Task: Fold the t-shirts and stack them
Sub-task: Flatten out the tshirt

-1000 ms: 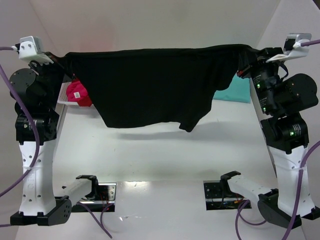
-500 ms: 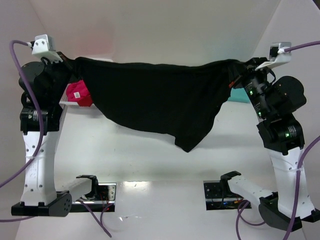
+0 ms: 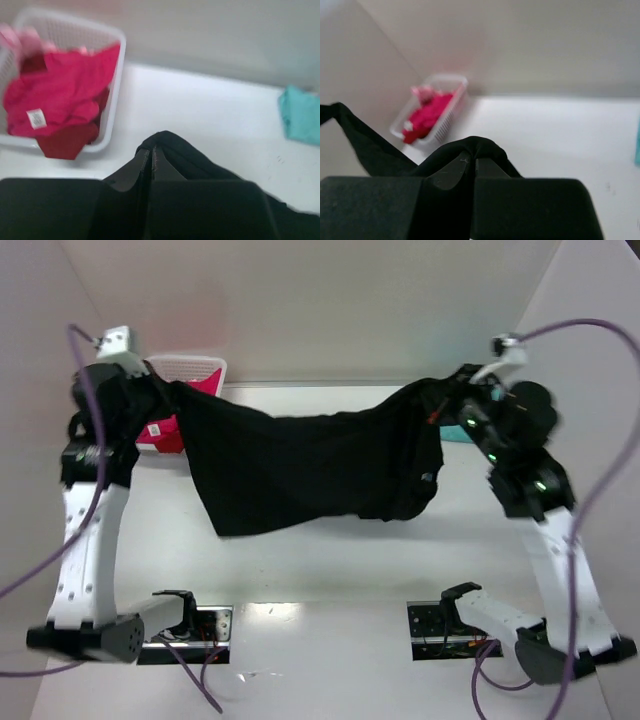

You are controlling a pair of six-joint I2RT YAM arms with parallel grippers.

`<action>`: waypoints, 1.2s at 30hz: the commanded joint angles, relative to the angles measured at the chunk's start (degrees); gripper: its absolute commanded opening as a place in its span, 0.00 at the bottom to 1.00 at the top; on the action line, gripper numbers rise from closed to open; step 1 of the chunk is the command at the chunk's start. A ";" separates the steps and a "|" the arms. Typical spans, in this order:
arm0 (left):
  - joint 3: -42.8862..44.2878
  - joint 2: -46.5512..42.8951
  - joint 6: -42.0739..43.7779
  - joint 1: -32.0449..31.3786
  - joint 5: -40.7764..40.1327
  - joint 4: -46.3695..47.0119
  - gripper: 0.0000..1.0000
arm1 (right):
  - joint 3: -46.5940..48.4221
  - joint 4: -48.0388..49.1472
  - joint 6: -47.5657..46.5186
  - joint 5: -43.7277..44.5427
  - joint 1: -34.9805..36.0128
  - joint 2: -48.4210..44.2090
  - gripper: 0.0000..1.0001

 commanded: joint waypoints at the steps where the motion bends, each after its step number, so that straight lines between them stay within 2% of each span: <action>1: -5.72 8.53 -1.46 0.46 2.42 4.33 0.00 | -9.75 2.94 2.96 1.45 -0.34 9.11 0.00; 3: -10.18 11.17 -1.46 -0.07 3.12 8.08 0.00 | -12.90 5.82 3.48 0.66 -0.34 12.10 0.00; 7: -13.46 14.60 -2.07 -0.07 1.63 10.74 0.00 | -19.68 11.46 5.15 2.59 -0.34 15.10 0.00; 11: -13.47 20.40 -2.07 -0.07 1.54 14.60 0.00 | -19.08 13.58 4.37 3.29 -0.87 21.06 0.00; 17: -7.77 28.40 -2.07 -0.07 1.54 17.33 0.00 | -14.07 15.33 2.08 6.02 -2.53 26.34 0.00; 22: -6.96 29.99 -2.07 -0.07 1.54 17.33 0.00 | -14.85 15.33 1.90 5.41 -3.15 28.73 0.00; 33: -9.77 31.05 -1.02 -1.65 1.54 17.33 0.00 | -30.05 19.63 8.40 -3.11 -3.15 26.97 0.01; 36: -10.30 31.05 -1.02 -1.65 1.54 17.33 0.00 | -30.59 17.71 8.41 -3.64 -3.15 27.58 0.02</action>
